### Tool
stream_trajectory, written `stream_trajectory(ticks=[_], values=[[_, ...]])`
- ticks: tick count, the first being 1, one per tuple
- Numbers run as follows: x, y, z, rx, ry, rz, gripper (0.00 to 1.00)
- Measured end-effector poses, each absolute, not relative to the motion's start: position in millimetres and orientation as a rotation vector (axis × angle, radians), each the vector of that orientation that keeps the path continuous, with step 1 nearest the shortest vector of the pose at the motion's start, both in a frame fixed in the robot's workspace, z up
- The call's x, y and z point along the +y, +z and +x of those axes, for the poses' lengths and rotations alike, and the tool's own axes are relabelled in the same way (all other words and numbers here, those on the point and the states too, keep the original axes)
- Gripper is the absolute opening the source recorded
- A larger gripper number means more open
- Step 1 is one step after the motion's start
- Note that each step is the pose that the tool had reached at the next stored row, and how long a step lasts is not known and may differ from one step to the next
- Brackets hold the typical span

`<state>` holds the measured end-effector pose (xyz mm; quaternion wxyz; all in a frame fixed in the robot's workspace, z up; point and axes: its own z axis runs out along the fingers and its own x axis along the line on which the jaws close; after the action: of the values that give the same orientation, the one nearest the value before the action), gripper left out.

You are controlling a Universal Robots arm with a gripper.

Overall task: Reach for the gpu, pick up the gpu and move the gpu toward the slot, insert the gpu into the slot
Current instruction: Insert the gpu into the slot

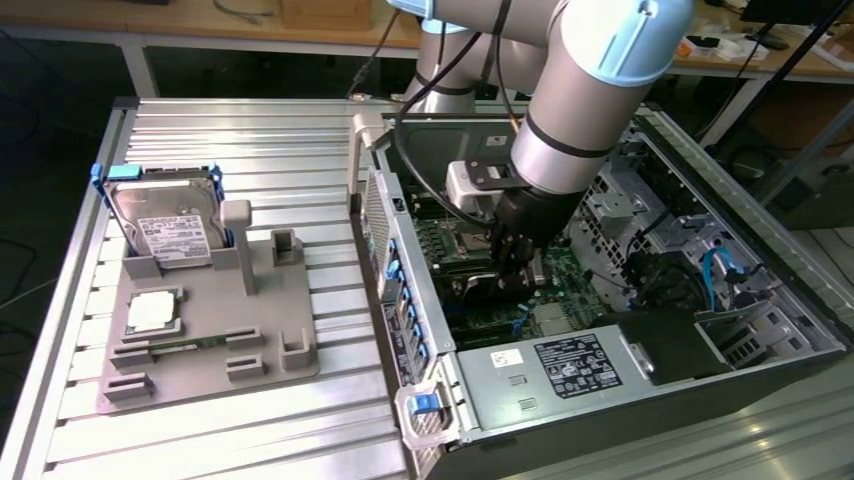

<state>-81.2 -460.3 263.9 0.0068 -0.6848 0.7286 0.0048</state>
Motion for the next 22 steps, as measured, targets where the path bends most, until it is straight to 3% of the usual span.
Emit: stream_trajectory(ticks=[22], values=[[-459.8,269.3,-81.9,2.232,0.008,-2.189,0.27]])
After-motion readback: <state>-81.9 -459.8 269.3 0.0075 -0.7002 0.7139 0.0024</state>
